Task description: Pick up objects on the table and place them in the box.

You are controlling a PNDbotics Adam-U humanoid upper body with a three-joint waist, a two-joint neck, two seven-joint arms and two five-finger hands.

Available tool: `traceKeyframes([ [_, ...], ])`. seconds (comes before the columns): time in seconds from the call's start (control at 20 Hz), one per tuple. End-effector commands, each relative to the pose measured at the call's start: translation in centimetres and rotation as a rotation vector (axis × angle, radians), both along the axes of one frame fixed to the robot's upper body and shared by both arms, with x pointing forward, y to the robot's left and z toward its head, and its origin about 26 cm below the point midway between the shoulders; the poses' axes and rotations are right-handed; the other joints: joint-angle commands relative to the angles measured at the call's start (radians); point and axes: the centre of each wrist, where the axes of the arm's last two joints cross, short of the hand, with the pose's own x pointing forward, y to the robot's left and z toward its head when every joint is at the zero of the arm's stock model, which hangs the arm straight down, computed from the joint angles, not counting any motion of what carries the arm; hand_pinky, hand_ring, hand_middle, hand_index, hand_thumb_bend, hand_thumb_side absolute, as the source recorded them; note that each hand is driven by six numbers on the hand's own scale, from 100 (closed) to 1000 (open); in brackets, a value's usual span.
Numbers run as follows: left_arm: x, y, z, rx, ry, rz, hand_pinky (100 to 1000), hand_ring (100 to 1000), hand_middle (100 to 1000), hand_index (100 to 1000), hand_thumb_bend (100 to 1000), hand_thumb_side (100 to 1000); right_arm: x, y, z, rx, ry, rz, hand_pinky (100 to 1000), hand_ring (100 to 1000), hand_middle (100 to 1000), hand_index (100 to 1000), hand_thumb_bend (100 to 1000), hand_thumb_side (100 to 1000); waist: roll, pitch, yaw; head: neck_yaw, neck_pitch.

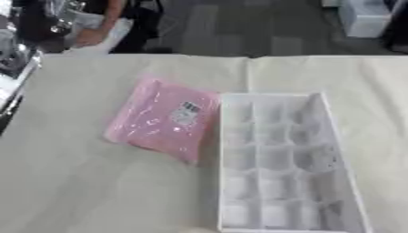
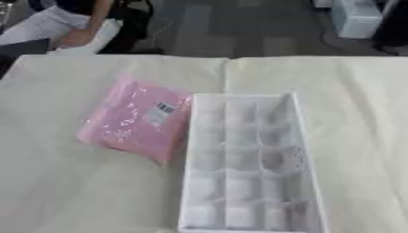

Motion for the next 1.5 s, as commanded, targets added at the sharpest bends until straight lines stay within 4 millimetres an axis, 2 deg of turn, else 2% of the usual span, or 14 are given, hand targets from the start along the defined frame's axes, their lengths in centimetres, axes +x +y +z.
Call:
traceKeyframes([
  [0.05,-0.3,0.1,1.0,0.071,0.001,0.005,549,635,758,784,421,803,-0.6,-0.2,0.9,-0.031,-0.026,-0.015,659,761,767,767,100,909,0.000,-0.015,-0.003,-0.010,0.000],
  [0.4,-0.4,0.2,1.0,0.151,0.059,0.023,552,637,763,790,478,778,-0.6,-0.2,0.9,-0.033,-0.028,-0.017,659,761,767,767,100,909,0.002,-0.016,-0.012,-0.013,0.000],
  [0.6,-0.6,0.3,1.1,0.228,0.104,0.045,559,643,769,797,592,720,-0.6,-0.2,0.9,-0.037,-0.027,-0.017,659,760,767,767,100,909,0.002,-0.016,-0.013,-0.013,0.000],
  [0.65,-0.6,0.4,1.0,0.255,0.121,0.054,559,643,768,797,584,724,-0.6,-0.2,0.9,-0.038,-0.027,-0.017,659,760,767,767,100,909,0.002,-0.015,-0.013,-0.014,0.000],
  [0.85,-0.8,0.7,0.9,0.400,0.206,0.085,582,664,782,816,806,619,-0.6,-0.2,0.9,-0.044,-0.025,-0.019,659,760,766,766,100,908,0.004,-0.015,-0.018,-0.017,0.000],
  [1.0,-0.9,0.9,0.7,0.557,0.294,0.096,619,703,806,851,911,559,-0.6,-0.1,0.9,-0.048,-0.021,-0.019,659,760,766,766,100,924,0.007,-0.014,-0.021,-0.016,0.000],
  [1.3,-0.7,1.1,0.8,0.777,0.483,0.089,692,760,842,909,1000,490,-0.5,0.0,0.8,-0.054,-0.013,-0.017,658,760,766,765,100,935,0.014,-0.011,-0.024,-0.013,0.000],
  [1.5,0.1,1.7,0.7,0.870,0.598,0.076,717,784,847,922,1000,472,-0.5,0.1,0.8,-0.058,-0.011,-0.010,658,760,766,765,100,933,0.016,-0.007,-0.030,-0.007,0.000],
])
